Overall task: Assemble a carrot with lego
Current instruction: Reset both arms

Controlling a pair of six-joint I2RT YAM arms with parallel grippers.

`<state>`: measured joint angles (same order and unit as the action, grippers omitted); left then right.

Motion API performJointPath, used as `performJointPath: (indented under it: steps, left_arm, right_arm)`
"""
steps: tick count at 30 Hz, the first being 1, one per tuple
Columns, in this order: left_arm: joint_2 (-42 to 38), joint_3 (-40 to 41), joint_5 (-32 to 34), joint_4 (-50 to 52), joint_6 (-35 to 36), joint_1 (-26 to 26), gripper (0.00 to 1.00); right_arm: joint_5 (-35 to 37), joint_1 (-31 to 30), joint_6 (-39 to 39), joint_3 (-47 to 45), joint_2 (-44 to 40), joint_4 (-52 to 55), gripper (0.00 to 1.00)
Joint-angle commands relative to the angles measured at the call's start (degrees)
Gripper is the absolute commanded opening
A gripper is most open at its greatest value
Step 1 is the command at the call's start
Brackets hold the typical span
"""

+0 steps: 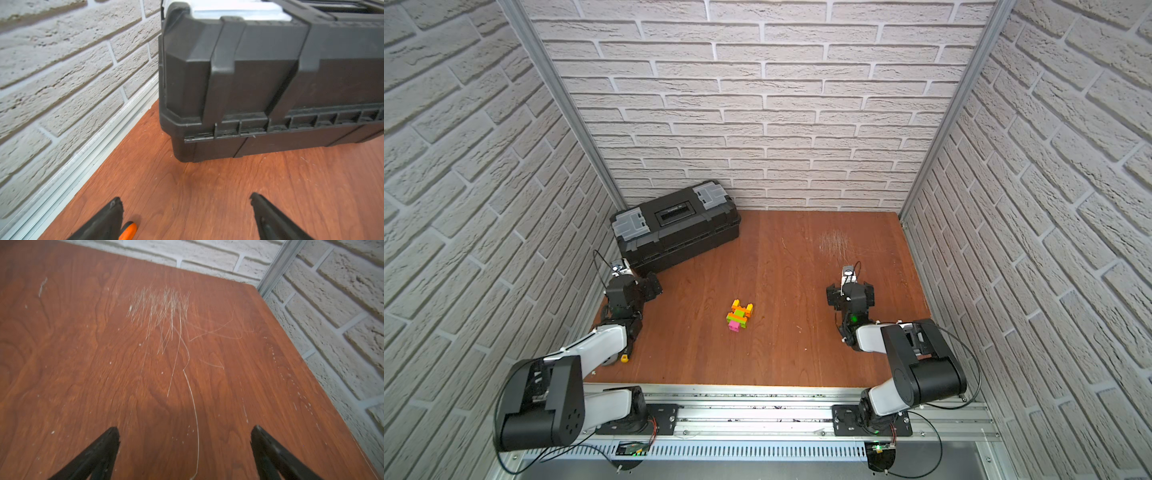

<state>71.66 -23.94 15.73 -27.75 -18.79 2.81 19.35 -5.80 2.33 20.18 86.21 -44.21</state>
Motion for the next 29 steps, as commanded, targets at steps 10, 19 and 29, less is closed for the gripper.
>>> performJointPath:
  steps: [10,19,29]
  left_arm:
    - [10.15,0.43,2.38,-14.38,12.2,-2.63,0.98]
    - [18.58,2.8,-4.49,-27.13,11.97,-0.13,0.98]
    - [18.17,2.85,-2.81,-26.37,12.34,-1.12,0.98]
  right_arm:
    - [-8.45,4.04,-1.75,2.39,0.99,-4.52,0.99]
    - [-8.73,4.23,-1.98,2.64,0.42,-3.02,0.99]
    - [-9.2,4.35,-2.04,2.8,0.73,-3.06,0.99]
